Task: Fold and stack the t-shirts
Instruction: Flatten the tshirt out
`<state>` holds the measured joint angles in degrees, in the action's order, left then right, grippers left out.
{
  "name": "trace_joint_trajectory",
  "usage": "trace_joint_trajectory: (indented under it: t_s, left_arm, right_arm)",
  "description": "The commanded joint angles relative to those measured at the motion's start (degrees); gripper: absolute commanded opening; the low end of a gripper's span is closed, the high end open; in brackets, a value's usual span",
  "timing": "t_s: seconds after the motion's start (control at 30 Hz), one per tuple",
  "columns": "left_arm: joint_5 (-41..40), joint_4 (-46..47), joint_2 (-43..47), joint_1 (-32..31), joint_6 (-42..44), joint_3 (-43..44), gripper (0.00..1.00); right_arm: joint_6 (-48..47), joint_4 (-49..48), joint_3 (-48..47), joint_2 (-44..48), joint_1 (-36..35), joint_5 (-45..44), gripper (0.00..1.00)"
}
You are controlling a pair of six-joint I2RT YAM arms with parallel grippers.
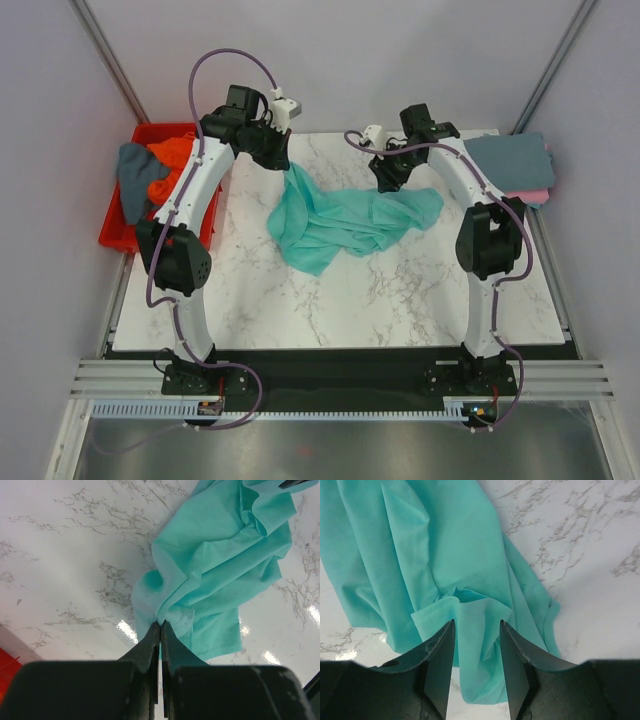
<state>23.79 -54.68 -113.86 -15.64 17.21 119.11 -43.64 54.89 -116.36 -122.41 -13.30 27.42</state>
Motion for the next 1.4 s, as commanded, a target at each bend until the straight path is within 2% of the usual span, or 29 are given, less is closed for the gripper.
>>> trace_joint_trajectory:
  t_s: [0.0, 0.57, 1.37]
  left_arm:
    - [1.96, 1.15, 0.39, -0.36, -0.69, 1.39, 0.03]
    - [1.52, 1.32, 1.27, -0.27, -0.78, 0.16, 0.03]
    - [0.38, 1.33, 1.45, -0.44, -0.69, -0.19, 0.03]
  right_arm:
    - [-2.59, 1.27, -0.80, -2.21, -1.37, -0.87, 0.48]
    - [-4.09, 1.71, -0.54, -4.33, -3.05, -4.92, 0.48]
    - [-3.47, 3.20, -0.89, -7.49, -3.49, -5.01, 0.44]
